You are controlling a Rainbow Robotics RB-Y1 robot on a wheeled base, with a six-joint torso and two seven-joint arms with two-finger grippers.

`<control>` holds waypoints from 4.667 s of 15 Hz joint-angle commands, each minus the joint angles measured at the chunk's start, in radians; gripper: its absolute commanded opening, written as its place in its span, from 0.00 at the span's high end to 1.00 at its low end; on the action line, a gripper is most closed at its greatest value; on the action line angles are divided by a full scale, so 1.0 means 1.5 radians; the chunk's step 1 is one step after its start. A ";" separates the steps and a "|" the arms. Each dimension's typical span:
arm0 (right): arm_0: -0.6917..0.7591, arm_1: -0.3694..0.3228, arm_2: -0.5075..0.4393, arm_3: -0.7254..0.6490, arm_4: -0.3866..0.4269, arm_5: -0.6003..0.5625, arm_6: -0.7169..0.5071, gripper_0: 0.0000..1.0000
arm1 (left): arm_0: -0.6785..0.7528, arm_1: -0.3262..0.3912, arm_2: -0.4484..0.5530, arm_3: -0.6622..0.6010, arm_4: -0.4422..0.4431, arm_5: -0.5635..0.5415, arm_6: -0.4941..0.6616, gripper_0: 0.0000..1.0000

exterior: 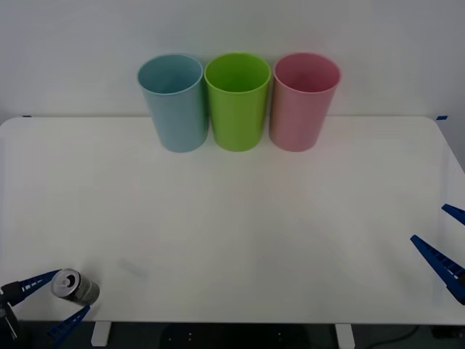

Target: Grasp the object on the table and drop it into the matching bin: aluminum can to the light blue bin, PET bottle to the pink bin.

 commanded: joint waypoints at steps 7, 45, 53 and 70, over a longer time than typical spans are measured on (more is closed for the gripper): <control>0.000 0.000 0.000 0.000 0.000 0.000 0.000 0.00 | -0.018 -0.039 -0.015 0.006 -0.007 0.017 -0.019 0.00; 0.000 0.000 0.000 0.000 0.000 0.000 0.000 0.00 | -0.019 -0.051 -0.017 -0.122 0.152 0.190 0.039 1.00; 0.000 0.000 0.000 0.000 0.000 0.000 0.000 0.00 | -0.045 -0.052 -0.016 -0.233 0.169 0.260 0.115 1.00; 0.000 0.000 0.000 0.000 0.000 0.000 0.000 0.00 | -0.349 -0.052 0.015 -0.256 -0.111 0.349 0.499 1.00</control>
